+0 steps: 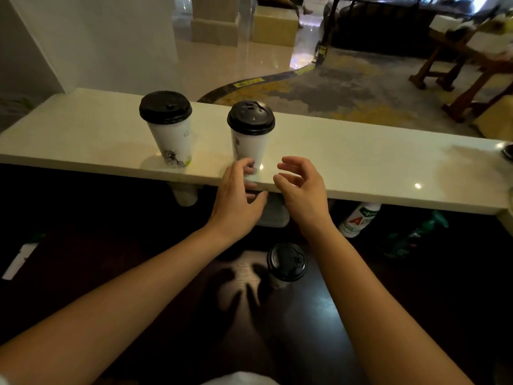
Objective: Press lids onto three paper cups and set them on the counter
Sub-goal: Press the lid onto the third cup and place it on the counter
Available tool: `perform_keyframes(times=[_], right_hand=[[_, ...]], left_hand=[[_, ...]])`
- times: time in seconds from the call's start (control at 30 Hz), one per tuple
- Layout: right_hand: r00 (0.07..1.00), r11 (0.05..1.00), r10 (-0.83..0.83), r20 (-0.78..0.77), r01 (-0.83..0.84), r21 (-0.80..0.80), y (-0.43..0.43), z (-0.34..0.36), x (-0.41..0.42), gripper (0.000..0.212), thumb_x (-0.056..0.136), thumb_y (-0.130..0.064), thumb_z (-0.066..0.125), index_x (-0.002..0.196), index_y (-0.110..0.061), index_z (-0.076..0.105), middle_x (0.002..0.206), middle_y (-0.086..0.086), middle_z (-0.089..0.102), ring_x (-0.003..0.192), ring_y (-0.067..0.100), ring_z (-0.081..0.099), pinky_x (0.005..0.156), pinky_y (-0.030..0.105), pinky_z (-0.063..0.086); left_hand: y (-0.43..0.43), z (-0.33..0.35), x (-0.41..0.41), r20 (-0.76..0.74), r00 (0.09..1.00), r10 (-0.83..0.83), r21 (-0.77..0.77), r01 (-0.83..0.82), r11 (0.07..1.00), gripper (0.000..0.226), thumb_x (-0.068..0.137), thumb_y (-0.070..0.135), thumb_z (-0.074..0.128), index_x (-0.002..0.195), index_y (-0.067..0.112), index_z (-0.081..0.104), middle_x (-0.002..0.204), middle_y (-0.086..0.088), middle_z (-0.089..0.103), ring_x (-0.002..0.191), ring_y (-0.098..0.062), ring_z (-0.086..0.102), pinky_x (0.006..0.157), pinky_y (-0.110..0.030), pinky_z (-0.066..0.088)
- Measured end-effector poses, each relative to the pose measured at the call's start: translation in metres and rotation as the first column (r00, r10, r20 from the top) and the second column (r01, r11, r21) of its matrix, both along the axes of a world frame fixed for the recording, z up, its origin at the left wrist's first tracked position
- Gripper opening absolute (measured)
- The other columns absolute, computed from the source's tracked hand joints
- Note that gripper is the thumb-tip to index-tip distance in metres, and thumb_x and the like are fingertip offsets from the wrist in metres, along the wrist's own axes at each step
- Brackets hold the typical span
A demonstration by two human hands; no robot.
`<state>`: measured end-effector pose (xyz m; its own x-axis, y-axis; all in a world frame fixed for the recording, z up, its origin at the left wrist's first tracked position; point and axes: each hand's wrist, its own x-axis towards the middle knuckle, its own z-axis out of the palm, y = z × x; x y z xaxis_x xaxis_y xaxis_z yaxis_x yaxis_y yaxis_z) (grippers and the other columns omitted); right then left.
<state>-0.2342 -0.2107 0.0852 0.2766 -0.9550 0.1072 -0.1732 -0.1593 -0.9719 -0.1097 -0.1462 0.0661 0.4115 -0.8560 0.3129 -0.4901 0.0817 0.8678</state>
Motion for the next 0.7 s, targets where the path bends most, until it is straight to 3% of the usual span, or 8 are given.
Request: perform_keyframes(times=[0.13,0.2,0.3,0.43,0.5,0.6,0.7], right_hand=[[0.998,0.999,-0.005,-0.059,0.003,-0.035,0.020,-0.009,-0.022,0.026,0.094,-0.008,0.066,0.120,-0.013,0.066,0.109,-0.003,0.070,0.094,0.004,0.069,0.084,0.023,0.058],[0.995,0.999,-0.039,-0.095,0.038,-0.018,0.027,-0.020,-0.036,0.024,0.094,-0.008,0.066,0.118,-0.011,0.067,0.105,-0.003,0.071,0.091,0.006,0.068,0.080,0.020,0.057],[0.977,0.991,-0.130,-0.168,0.135,0.018,0.038,-0.046,-0.059,0.021,0.094,-0.013,0.067,0.115,-0.013,0.069,0.104,-0.002,0.073,0.093,0.013,0.069,0.083,0.028,0.058],[0.935,0.941,-0.263,-0.237,0.303,0.150,0.055,-0.088,-0.084,0.023,0.095,-0.019,0.066,0.117,-0.015,0.069,0.099,-0.004,0.070,0.097,0.013,0.067,0.091,0.034,0.056],[0.918,0.890,-0.311,-0.244,0.372,0.265,0.060,-0.108,-0.091,0.026,0.097,-0.025,0.064,0.121,-0.014,0.068,0.104,-0.003,0.069,0.103,0.015,0.065,0.097,0.036,0.053],[0.942,0.791,-0.313,-0.123,0.330,0.516,0.066,-0.127,-0.090,0.019,0.103,-0.029,0.055,0.107,-0.019,0.070,0.098,-0.003,0.069,0.099,0.017,0.063,0.087,0.035,0.053],[0.941,0.698,-0.333,0.053,0.208,0.685,0.072,-0.136,-0.079,0.027,0.106,-0.028,0.047,0.097,-0.016,0.069,0.099,0.009,0.070,0.087,0.019,0.064,0.071,0.028,0.049]], left_hand=[[0.010,-0.015,-0.016,0.056,0.993,-0.105,0.031,0.103,0.994,0.039,0.085,0.010,0.066,0.122,0.015,0.054,0.114,-0.003,0.060,0.091,-0.010,0.062,0.074,-0.019,0.054],[0.014,-0.028,-0.020,0.060,0.990,-0.129,0.064,0.125,0.990,0.029,0.087,0.011,0.064,0.116,0.013,0.057,0.107,-0.004,0.064,0.087,-0.008,0.062,0.073,-0.011,0.049],[0.018,-0.053,-0.027,0.055,0.989,-0.137,0.156,0.127,0.980,0.021,0.091,0.017,0.060,0.112,0.013,0.060,0.102,-0.004,0.065,0.088,-0.011,0.062,0.074,-0.006,0.042],[0.019,-0.098,-0.031,-0.122,0.990,-0.075,0.410,0.119,0.904,0.021,0.098,0.038,0.043,0.107,0.024,0.056,0.104,0.000,0.062,0.097,-0.021,0.061,0.088,-0.045,0.053],[0.020,-0.113,-0.036,-0.242,0.970,0.003,0.517,0.126,0.847,0.026,0.098,0.047,0.035,0.099,0.030,0.055,0.105,0.001,0.061,0.098,-0.024,0.060,0.089,-0.054,0.053],[0.021,-0.124,-0.048,-0.395,0.914,0.089,0.571,0.168,0.804,0.033,0.099,0.049,0.031,0.105,0.029,0.058,0.118,-0.006,0.063,0.101,-0.027,0.064,0.086,-0.051,0.057],[0.023,-0.126,-0.062,-0.492,0.861,0.129,0.582,0.215,0.784,0.033,0.102,0.045,0.030,0.104,0.027,0.058,0.114,-0.009,0.066,0.100,-0.029,0.066,0.077,-0.043,0.058]])
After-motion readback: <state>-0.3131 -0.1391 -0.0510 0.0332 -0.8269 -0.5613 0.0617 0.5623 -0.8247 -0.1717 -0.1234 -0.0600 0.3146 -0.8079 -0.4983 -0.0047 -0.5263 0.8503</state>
